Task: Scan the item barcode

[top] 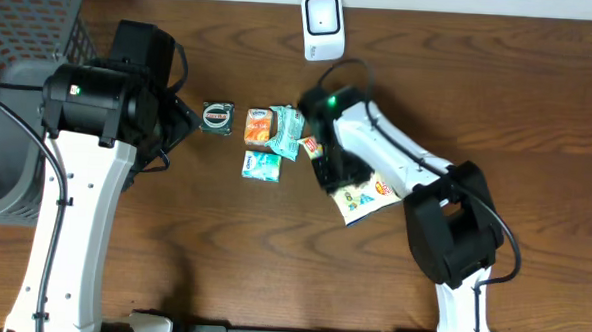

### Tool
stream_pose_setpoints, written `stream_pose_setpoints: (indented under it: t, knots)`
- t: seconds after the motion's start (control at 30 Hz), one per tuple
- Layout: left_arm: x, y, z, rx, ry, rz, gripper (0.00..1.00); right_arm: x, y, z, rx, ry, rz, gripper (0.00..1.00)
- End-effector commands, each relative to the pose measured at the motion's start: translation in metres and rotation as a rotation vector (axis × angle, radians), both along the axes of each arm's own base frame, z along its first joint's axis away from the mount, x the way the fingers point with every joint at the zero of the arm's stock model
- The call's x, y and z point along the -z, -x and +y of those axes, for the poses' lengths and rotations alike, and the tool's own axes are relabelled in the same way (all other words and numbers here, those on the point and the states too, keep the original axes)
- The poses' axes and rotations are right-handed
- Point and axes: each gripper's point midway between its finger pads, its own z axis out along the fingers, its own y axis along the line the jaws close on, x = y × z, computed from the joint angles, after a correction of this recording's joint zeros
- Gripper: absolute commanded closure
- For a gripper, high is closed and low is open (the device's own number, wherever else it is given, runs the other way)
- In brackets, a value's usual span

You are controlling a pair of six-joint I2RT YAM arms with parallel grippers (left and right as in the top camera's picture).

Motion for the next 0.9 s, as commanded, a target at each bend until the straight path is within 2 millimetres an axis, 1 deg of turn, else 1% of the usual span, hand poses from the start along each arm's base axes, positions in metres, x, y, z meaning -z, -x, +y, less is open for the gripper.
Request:
stream_pose_setpoints:
  t: [0.0, 0.03, 0.07, 0.1, 0.2, 0.27, 0.37, 0.43, 0.47, 0.6, 0.67, 0.8, 0.87]
  knots:
    - [0.001, 0.001, 0.003, -0.012, -0.006, 0.009, 0.02, -0.054, -0.052, -0.01, 0.045, -0.083, -0.167, 0.22]
    - [0.001, 0.001, 0.003, -0.012, -0.006, 0.009, 0.02, -0.06, -0.06, -0.015, 0.049, -0.093, -0.186, 0.04]
    - [0.001, 0.001, 0.003, -0.012, -0.006, 0.009, 0.02, -0.068, -0.071, -0.022, 0.056, -0.105, -0.212, 0.01]
    - [0.001, 0.001, 0.003, -0.012, -0.006, 0.009, 0.02, -0.073, -0.08, -0.03, 0.066, -0.113, -0.232, 0.01]
    - [0.001, 0.001, 0.003, -0.012, -0.006, 0.009, 0.02, -0.074, -0.1, -0.054, 0.103, -0.146, -0.262, 0.01]
    - [0.001, 0.001, 0.003, -0.012, -0.006, 0.009, 0.02, -0.067, -0.105, -0.056, 0.093, -0.233, -0.237, 0.01]
    - [0.001, 0.001, 0.003, -0.012, -0.006, 0.009, 0.02, -0.056, -0.098, -0.046, 0.002, -0.439, -0.158, 0.01]
    - [0.001, 0.001, 0.003, -0.012, -0.006, 0.009, 0.02, -0.048, -0.091, -0.043, -0.03, -0.524, -0.118, 0.01]
    - [0.001, 0.001, 0.003, -0.012, -0.006, 0.009, 0.02, -0.041, -0.088, -0.044, -0.027, -0.557, -0.097, 0.01]
    - [0.001, 0.001, 0.003, -0.012, -0.006, 0.009, 0.02, -0.012, -0.077, -0.039, -0.012, -0.602, -0.053, 0.01]
    - [0.001, 0.001, 0.003, -0.012, -0.006, 0.009, 0.02, 0.001, -0.068, -0.033, -0.012, -0.631, -0.033, 0.01]
    - [0.001, 0.001, 0.003, -0.012, -0.006, 0.009, 0.02, 0.023, -0.052, -0.03, -0.01, -0.631, 0.001, 0.01]
    - [0.001, 0.001, 0.003, -0.012, -0.006, 0.009, 0.02, 0.034, -0.043, -0.029, -0.01, -0.627, 0.017, 0.05]
